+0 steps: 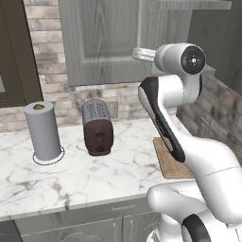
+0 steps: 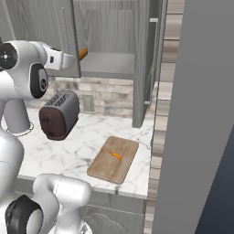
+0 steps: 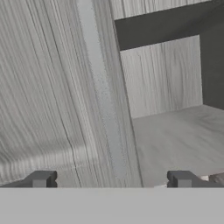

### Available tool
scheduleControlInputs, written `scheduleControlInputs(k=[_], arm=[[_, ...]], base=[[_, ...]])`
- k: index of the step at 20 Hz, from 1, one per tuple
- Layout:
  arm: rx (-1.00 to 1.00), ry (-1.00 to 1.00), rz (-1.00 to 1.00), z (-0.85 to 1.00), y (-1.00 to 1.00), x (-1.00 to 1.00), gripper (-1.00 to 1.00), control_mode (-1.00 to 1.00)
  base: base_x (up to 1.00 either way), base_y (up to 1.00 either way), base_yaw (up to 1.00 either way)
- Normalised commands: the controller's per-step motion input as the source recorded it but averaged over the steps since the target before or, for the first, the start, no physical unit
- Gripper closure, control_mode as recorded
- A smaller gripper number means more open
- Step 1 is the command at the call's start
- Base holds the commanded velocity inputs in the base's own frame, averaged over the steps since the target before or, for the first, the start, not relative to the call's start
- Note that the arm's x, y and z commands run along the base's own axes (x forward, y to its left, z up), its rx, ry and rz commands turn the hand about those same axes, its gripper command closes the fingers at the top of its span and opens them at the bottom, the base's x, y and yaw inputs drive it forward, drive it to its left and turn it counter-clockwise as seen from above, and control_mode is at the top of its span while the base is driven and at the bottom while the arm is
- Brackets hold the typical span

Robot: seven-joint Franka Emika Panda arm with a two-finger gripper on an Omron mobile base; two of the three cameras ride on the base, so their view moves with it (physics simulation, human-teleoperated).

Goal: Open the cabinet, retrieve the rolling pin, and place it next to the meat on the cutting board to prepare for tenderizing.

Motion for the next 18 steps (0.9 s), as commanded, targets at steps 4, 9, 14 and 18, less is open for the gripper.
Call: scheduleControlInputs(k=[4,9,14,18], arm=[[0.0,0.02,0.02,0.0,0.0,0.53,-1.0,-1.0],[0.0,0.0,0.04,0.0,-0.04,0.44,-1.0,-1.0],[0.0,0.0,0.02,0.0,-0.04,0.37,-1.0,-1.0],[0.0,0.01,0.01,0.0,0.0,0.29,-1.0,-1.0]], base=[[0.0,0.0,0.0],[0.0,0.0,0.0],[0.0,0.0,0.0],[0.0,0.0,0.0]])
